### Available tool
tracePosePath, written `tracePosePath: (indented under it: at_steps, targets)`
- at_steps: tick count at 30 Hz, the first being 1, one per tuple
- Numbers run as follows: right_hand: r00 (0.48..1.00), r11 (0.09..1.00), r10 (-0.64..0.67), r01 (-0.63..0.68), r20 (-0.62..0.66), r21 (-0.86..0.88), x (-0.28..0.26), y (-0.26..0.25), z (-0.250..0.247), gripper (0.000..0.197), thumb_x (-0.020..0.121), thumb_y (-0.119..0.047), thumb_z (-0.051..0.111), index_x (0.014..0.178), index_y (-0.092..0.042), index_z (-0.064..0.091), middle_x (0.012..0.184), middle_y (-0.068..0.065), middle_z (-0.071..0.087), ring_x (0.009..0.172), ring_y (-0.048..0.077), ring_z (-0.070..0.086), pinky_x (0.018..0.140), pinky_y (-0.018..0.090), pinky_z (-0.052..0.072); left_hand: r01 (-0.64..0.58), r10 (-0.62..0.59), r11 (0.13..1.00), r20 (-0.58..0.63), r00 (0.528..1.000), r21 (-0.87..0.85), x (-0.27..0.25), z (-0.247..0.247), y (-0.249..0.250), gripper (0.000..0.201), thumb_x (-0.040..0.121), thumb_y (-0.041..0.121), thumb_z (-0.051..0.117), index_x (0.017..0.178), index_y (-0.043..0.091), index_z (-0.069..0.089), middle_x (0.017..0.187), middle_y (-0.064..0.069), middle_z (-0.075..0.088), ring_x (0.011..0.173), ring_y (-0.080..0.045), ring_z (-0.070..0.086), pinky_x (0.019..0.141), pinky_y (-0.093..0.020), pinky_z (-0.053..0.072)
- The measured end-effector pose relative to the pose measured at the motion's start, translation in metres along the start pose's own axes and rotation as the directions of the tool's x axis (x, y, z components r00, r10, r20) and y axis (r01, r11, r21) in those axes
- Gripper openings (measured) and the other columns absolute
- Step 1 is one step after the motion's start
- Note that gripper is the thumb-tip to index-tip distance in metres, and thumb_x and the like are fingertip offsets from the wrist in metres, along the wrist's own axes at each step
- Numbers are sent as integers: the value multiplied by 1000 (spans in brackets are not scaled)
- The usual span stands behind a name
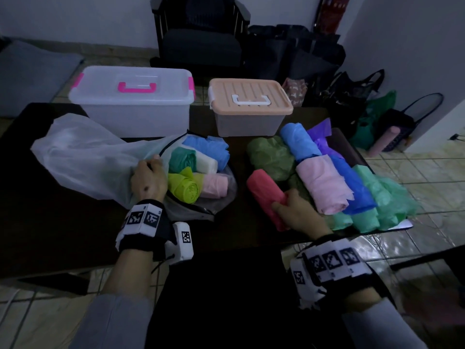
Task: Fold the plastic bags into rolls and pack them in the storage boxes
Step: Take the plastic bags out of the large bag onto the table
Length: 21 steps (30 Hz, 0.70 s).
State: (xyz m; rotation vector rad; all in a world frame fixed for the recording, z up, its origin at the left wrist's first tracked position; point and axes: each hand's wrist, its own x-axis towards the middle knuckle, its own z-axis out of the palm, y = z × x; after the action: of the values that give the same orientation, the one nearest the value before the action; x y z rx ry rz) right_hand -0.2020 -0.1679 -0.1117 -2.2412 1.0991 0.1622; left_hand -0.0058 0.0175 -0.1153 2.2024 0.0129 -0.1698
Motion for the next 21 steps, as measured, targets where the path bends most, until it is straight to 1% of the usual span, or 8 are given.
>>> tracePosePath:
  at_steps: [3,5,8,10,13,17,19,21]
  targets:
    - [996,992,81,-77,29,-96,-1,-10,9,42,94,-32,47,118,1,40,129,24,50,118,36,49,88,36,37,2,-2,999,17,1000,35,7,-1,-1,54,101,35,31,123,-11,50,132,-32,47,122,-43,44,98,-40,35]
    - [994,952,80,-99,-77,-290,-3,-17,16,46,92,-33,46,126,-2,40,133,18,47,126,34,40,98,39,35,11,-11,999,12,1000,49,8,0,0,54,101,35,30,124,-10,49,133,-31,46,122,-43,44,99,-41,35]
    - [962,896,-139,20,-235,-444,-7,-28,32,63,89,-31,46,145,-17,22,135,10,39,124,31,36,95,40,35,30,-30,997,-5,1000,68,5,3,2,53,102,35,27,126,-8,48,134,-30,46,123,-42,43,100,-42,34]
    - [938,860,-275,143,-210,-490,-4,-29,44,64,91,-37,43,149,-32,13,140,8,32,122,31,35,93,41,35,32,-31,995,-19,999,92,3,5,1,53,102,35,26,126,-6,48,134,-29,47,122,-43,44,100,-43,34]
    - [942,823,-286,147,-176,-549,4,-23,60,65,91,-43,48,148,-32,19,144,10,33,119,32,39,90,42,36,9,-6,993,-29,1000,118,1,7,-2,50,102,35,26,124,-3,49,131,-28,49,120,-43,46,98,-43,35]
    - [863,851,-282,22,-420,-525,14,-15,69,70,51,-28,82,117,-13,65,86,11,66,69,31,60,54,34,46,-20,22,989,-17,1000,144,0,7,-4,49,103,33,25,125,-4,48,131,-29,48,120,-43,45,97,-42,34]
    - [816,855,-324,36,-478,-518,16,-12,64,54,56,-24,68,108,-8,67,71,11,62,63,31,58,51,34,46,-25,28,989,-17,999,148,1,7,-5,49,103,32,25,125,-4,49,131,-29,49,119,-43,45,97,-42,34]
    - [790,837,-321,-21,-522,-547,15,-11,56,47,62,-26,47,101,-8,67,75,11,61,69,30,56,58,35,43,-24,26,989,-17,1000,143,3,8,-6,48,103,32,25,124,-3,50,130,-29,49,119,-44,46,97,-42,35]
